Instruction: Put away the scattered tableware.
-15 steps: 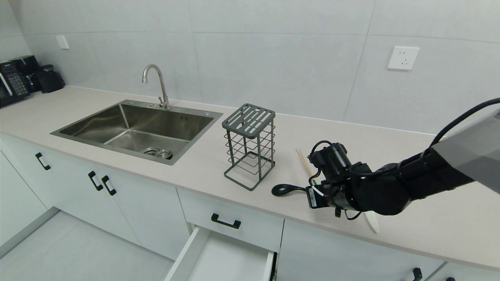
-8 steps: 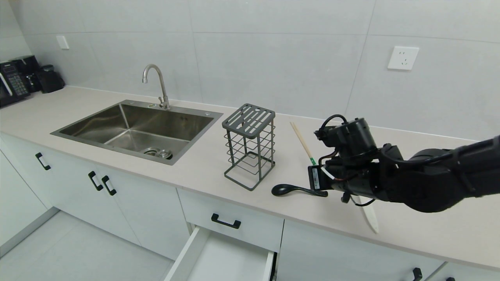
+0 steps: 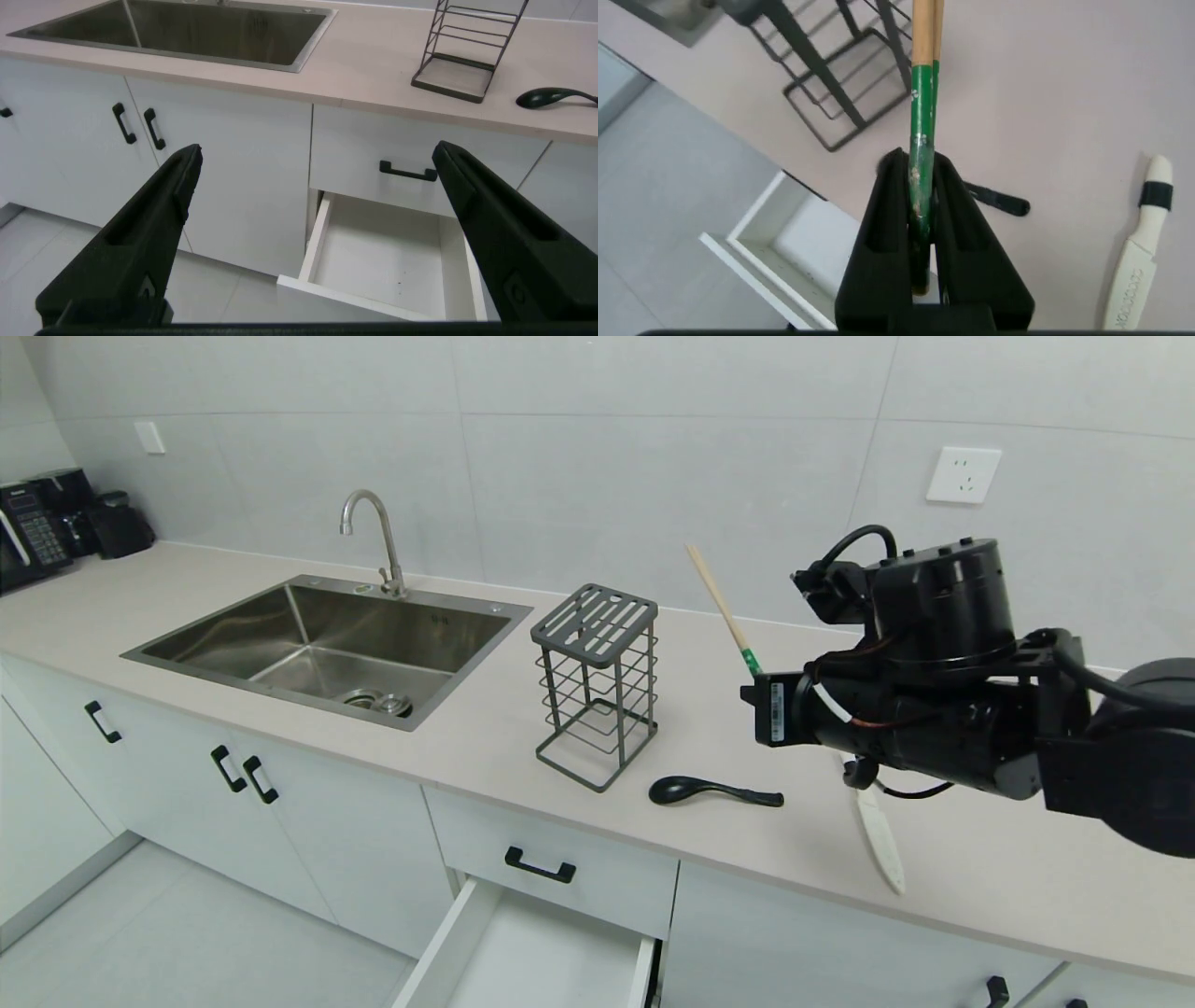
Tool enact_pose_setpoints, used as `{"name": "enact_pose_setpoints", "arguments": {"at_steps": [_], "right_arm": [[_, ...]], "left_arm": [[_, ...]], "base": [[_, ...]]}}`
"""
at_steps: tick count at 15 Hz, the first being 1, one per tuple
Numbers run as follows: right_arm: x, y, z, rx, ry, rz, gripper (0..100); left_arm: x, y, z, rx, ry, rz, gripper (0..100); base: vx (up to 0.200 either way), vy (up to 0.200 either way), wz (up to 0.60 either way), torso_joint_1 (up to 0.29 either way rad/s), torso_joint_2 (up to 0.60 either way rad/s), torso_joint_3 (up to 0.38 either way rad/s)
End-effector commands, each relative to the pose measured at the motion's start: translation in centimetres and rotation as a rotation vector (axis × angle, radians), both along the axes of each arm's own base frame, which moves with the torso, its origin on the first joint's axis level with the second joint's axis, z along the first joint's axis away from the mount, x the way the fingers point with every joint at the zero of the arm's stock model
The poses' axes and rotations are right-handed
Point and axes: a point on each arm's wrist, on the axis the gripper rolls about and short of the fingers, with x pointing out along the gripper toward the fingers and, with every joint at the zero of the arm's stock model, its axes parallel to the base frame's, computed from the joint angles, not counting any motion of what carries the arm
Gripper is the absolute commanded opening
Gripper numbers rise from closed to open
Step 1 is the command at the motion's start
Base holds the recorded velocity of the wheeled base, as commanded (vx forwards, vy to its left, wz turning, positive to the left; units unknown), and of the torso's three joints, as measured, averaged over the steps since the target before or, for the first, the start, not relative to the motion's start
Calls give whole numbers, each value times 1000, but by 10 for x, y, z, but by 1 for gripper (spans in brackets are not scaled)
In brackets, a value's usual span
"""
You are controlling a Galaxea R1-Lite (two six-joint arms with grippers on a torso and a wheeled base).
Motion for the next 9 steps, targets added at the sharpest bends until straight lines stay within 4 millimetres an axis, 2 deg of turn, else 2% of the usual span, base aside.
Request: {"name": "enact_pose_setpoints", "arguments": {"at_steps": [1,5,7,9], "right_arm": [[-14,-1,18,38,-44,30,0],[-31,6,31,96,-73,137,0],[-41,2,24,41,-98,266,0],[-53,-8,9,-31,-101,394,0]], "left_arm": [[0,0,0,-1,1,1,100],[0,0,0,-1,1,-1,100],[0,0,0,-1,1,1,100],[0,0,0,-1,1,1,100]], "base": [[0,0,0,0,0,0],[0,0,0,0,0,0],[0,0,0,0,0,0],[0,0,0,0,0,0]]}}
